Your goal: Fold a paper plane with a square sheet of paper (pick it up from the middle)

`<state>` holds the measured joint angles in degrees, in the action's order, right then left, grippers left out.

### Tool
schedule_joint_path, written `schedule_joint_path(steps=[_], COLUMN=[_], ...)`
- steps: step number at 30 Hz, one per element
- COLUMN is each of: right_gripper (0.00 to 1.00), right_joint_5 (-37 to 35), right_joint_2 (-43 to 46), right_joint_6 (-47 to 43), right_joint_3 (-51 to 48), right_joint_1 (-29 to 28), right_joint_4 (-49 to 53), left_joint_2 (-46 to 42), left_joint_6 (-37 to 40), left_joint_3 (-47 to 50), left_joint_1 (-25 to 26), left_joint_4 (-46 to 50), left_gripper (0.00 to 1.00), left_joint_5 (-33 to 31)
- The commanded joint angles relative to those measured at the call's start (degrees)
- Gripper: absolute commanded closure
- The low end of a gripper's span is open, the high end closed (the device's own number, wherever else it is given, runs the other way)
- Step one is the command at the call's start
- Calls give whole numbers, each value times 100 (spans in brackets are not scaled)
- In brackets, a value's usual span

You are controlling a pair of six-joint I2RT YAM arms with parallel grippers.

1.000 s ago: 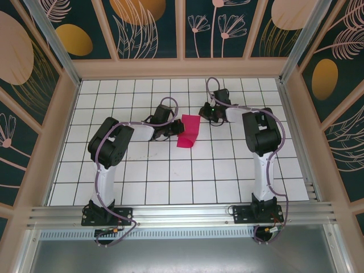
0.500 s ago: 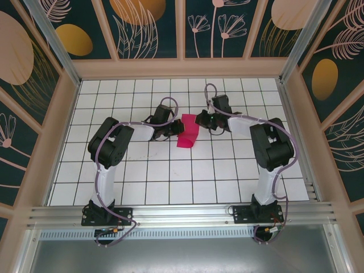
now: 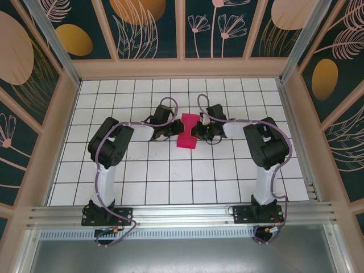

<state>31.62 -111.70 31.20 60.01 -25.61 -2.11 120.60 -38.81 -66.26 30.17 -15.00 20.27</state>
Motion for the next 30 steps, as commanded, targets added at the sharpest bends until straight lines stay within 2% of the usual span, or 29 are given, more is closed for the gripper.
schedule_joint_path(steps=[1, 8, 13, 19, 30], right_gripper=[98, 98, 98, 98, 98], right_joint_5=[82, 105, 240, 448, 669], right_joint_2=[-15, 256, 448, 293, 325], right_joint_6=[-356, -516, -394, -260, -281], right_joint_3=[-270, -648, -480, -146, -503], right_joint_1=[-46, -36, -44, -233, -314], right_joint_4=[392, 465, 282, 185, 223], left_joint_2=[667, 668, 675, 667, 676], left_joint_6=[-35, -61, -61, -83, -103], left_joint_3=[447, 456, 456, 482, 465], left_joint_1=[-38, -37, -38, -37, -38], left_joint_4=[1351, 1318, 1307, 1273, 1260], left_gripper=[95, 95, 95, 95, 95], left_joint_5=[-612, -613, -612, -612, -601])
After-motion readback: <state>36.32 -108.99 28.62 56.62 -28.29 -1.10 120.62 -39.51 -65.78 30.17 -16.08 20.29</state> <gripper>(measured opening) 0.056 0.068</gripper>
